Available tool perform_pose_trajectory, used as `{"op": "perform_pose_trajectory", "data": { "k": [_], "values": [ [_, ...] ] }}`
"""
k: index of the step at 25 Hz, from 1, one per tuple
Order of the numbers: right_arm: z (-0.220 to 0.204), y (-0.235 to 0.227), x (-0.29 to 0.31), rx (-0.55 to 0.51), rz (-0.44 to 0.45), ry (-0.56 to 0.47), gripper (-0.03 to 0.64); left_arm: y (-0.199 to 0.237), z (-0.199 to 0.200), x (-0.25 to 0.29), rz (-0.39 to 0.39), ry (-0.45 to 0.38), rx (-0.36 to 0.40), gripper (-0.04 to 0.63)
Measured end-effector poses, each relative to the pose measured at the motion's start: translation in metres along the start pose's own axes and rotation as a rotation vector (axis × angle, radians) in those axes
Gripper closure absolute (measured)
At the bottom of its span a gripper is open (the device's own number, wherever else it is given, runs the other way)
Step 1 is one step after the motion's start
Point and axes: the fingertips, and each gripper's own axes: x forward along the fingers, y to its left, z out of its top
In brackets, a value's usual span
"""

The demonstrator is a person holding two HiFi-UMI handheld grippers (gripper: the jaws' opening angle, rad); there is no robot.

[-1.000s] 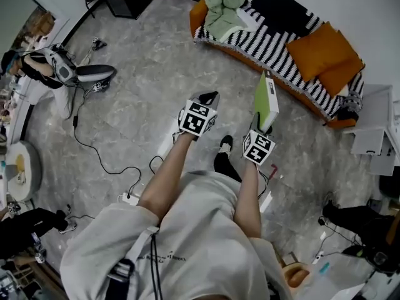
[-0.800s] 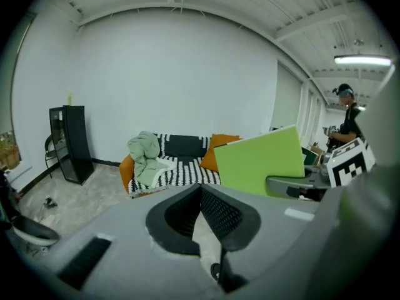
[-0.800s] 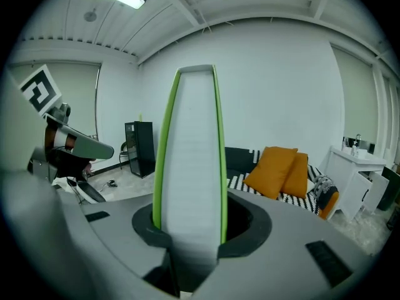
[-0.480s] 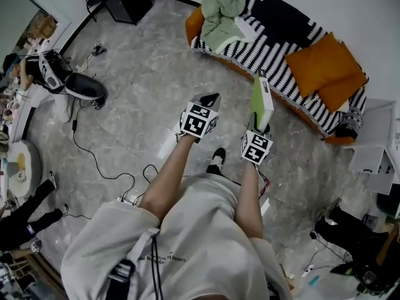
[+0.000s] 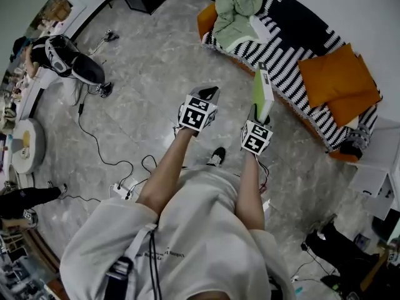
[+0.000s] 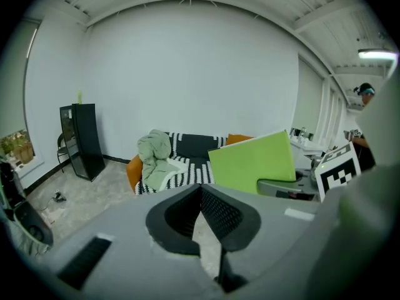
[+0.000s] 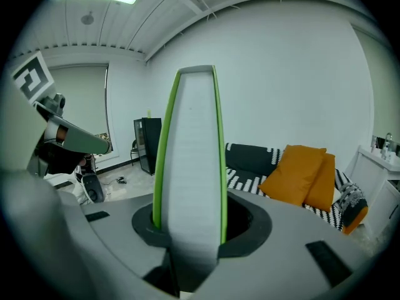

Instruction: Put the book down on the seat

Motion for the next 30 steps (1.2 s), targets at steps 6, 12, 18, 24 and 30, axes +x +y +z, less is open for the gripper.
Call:
{"op": "perform_pose_trajectory", "data": {
  "k": [6, 12, 18, 24, 30],
  "values": [
    [0.001, 0.004, 0.015, -0.029, 0.041, 0.006, 0.482, 0.006, -0.005, 0.006, 0.029, 0.012, -0.013, 0.586],
    [-0.004, -0.015, 0.014, 0.012, 0.008, 0.016, 0.482, -0.010, 0.007, 0.019, 0.009, 0.012, 0.015, 0.588],
    [-0.011, -0.030, 0.017, 0.007, -0.017, 0.039, 0.482, -0.021, 0.017, 0.042, -0.036, 0.014, -0.001, 0.586],
    [-0.006, -0.055, 0.031, 0.041, -0.067, 0.054, 0.481, -0.041, 0.042, 0.082, -0.120, 0.013, 0.065, 0.588],
    [0.021, -0.089, 0.054, 0.059, -0.091, 0.007, 0.482, -0.045, 0.079, 0.125, -0.146, -0.021, 0.034, 0.588]
  ]
}}
